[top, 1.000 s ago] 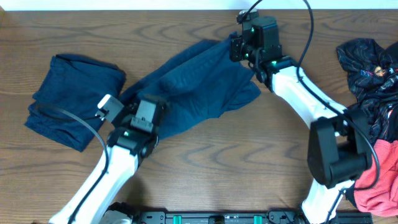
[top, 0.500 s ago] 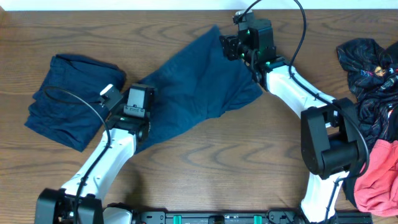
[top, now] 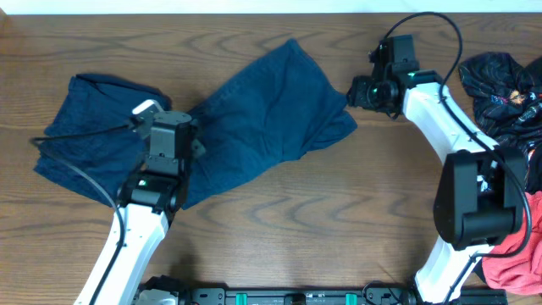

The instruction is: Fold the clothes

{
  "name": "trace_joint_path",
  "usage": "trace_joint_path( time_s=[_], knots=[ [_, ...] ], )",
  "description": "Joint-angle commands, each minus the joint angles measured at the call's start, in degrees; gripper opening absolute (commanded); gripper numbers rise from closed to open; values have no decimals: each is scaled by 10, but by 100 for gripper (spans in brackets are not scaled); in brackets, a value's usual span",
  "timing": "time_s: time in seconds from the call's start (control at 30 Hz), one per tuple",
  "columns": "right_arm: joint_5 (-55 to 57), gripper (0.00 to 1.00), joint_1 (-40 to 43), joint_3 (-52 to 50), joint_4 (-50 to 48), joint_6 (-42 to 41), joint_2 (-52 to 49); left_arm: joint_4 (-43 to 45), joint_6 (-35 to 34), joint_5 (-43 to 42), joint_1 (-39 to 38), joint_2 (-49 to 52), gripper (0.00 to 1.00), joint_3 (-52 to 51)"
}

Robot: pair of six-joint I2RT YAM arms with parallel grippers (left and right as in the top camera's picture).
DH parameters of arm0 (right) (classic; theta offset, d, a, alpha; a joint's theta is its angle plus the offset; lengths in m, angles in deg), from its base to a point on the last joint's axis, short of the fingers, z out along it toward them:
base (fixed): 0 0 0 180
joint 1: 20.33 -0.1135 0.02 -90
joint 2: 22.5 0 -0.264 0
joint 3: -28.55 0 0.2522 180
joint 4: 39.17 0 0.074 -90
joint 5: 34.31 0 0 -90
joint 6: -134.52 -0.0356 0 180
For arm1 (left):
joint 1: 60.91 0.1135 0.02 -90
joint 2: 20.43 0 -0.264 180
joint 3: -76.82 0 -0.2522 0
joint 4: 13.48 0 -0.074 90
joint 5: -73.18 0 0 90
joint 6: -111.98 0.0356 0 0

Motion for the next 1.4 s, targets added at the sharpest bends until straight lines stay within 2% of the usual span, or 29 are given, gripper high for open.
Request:
trace_joint_path(
  time_s=[0.0, 0.2, 0.27, 0.3, 0.33, 0.37, 0.4, 0.57, 0.77, 0.9, 1.0, 1.2, 1.37],
  knots=[
    [-35, 60, -17, -6, -8, -10, -24, -15, 14, -66, 2, 43, 57, 2],
    [-39, 60, -43, -6, -45, -10, -41, -20, 14, -75, 2, 141, 57, 2],
    [-30, 56, -50, -6, -46, -11, -52, -20, 14, -75, 2, 176, 57, 2],
    [-29, 49, -52, -6, -44, -11, -56, -21, 14, -77, 2, 190, 57, 2],
    [-29, 37, -54, -6, -42, -10, -62, -22, 14, -81, 2, 203, 57, 2],
    [-29, 10, -56, -6, -33, -10, -67, -23, 14, -88, 2, 216, 57, 2],
    [-29, 1, -57, -6, -23, -11, -71, -24, 14, -94, 2, 226, 57, 2],
    [-14, 1, -45, -5, 62, -10, -67, -35, 14, -118, 2, 250, 57, 2],
    [46, 1, -10, -5, 155, -19, -63, -103, 14, -118, 2, 251, 56, 1],
    [104, 1, 10, -5, 179, -19, -63, -156, 14, -119, 2, 251, 51, 1],
    [134, 1, 22, -6, 195, -19, -63, -177, 14, -141, 2, 251, 51, 1],
    [142, 1, 33, -6, 227, -17, -63, -175, 57, -182, -9, 240, 51, 2],
    [181, 1, 45, -6, 260, -32, -63, -177, 76, -182, -7, 176, 52, 2]
  ],
)
